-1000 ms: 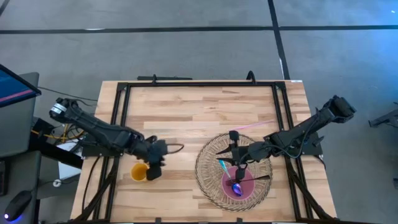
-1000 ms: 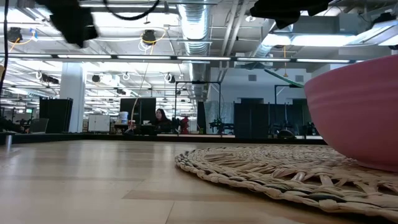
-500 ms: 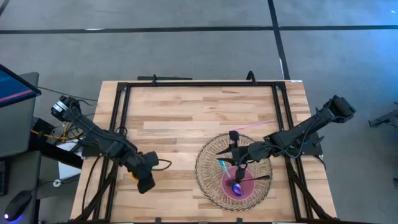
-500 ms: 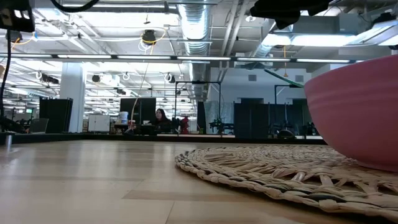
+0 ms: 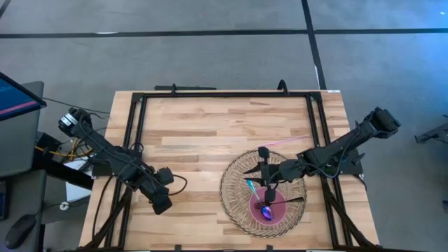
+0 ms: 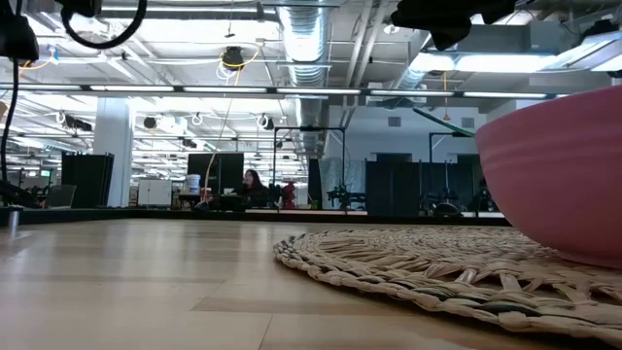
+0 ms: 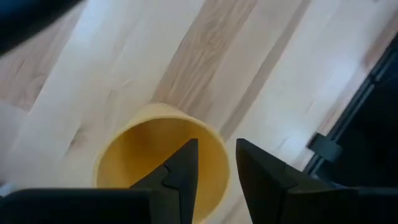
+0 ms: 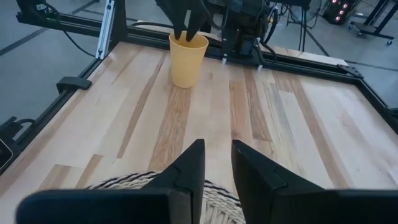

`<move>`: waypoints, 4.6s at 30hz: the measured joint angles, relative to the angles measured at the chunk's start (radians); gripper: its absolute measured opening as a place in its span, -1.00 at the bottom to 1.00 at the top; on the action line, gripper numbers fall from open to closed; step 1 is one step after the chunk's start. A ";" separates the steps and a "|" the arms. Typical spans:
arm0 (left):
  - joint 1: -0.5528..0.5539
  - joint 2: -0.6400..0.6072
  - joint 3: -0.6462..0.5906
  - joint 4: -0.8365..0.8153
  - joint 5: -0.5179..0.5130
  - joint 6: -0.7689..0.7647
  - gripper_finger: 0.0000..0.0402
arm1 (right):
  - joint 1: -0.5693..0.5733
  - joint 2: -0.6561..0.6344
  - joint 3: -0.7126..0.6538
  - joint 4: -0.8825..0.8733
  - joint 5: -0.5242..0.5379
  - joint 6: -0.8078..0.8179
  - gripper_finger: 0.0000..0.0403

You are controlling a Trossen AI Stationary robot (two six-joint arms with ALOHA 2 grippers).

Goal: Pick & Place Utensil
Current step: Put the yellow cup on the brown mat to the top left of the pink bowl

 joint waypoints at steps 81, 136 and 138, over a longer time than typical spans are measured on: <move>0.282 0.296 0.356 0.210 0.177 0.869 -0.95 | 0.013 -0.001 0.000 -0.056 0.002 -0.013 -0.64; 0.539 0.674 0.523 0.385 -0.018 2.006 -0.78 | 0.188 -0.178 0.000 -0.502 0.212 0.146 -0.64; 0.539 0.674 0.523 0.387 -0.018 2.006 -0.73 | 0.188 -0.178 0.000 -0.502 0.212 0.146 -0.64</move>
